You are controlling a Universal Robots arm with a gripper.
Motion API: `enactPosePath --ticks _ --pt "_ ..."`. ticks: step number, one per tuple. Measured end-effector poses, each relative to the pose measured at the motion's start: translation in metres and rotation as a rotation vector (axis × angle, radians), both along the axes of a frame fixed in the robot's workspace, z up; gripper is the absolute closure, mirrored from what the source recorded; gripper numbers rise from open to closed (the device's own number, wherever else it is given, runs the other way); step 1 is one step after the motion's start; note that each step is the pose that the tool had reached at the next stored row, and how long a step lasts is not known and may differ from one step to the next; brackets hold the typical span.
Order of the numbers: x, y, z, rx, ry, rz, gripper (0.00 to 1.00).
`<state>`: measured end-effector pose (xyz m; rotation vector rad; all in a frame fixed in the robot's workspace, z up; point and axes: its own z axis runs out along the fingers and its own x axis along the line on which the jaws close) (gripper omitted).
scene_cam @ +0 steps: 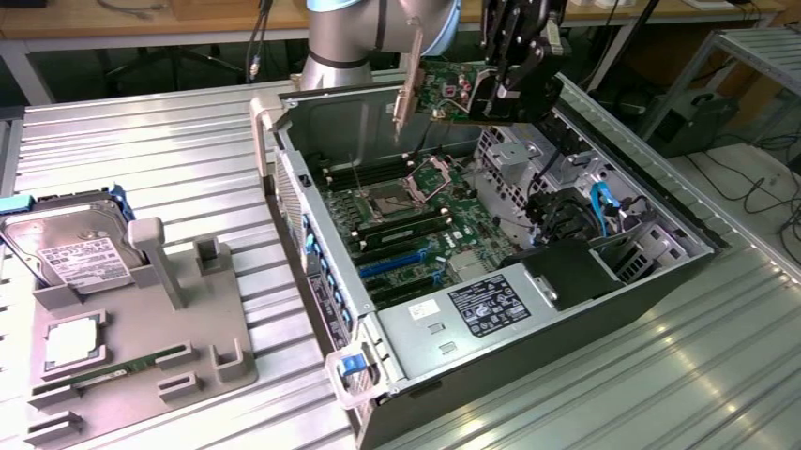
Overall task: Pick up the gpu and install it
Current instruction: 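Insert the gpu into the slot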
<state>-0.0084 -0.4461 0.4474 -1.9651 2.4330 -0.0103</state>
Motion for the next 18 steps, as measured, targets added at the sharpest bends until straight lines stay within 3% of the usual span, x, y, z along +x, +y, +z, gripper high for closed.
enactPosePath --ticks 9,15,18 --pt "0.0 0.0 -0.0015 0.0 -0.0013 0.149 0.72" --pt "-0.001 0.0 -0.0096 -0.0003 -0.0047 0.163 0.72" --pt "-0.001 0.0 -0.0115 0.0023 -0.0051 0.178 0.72"
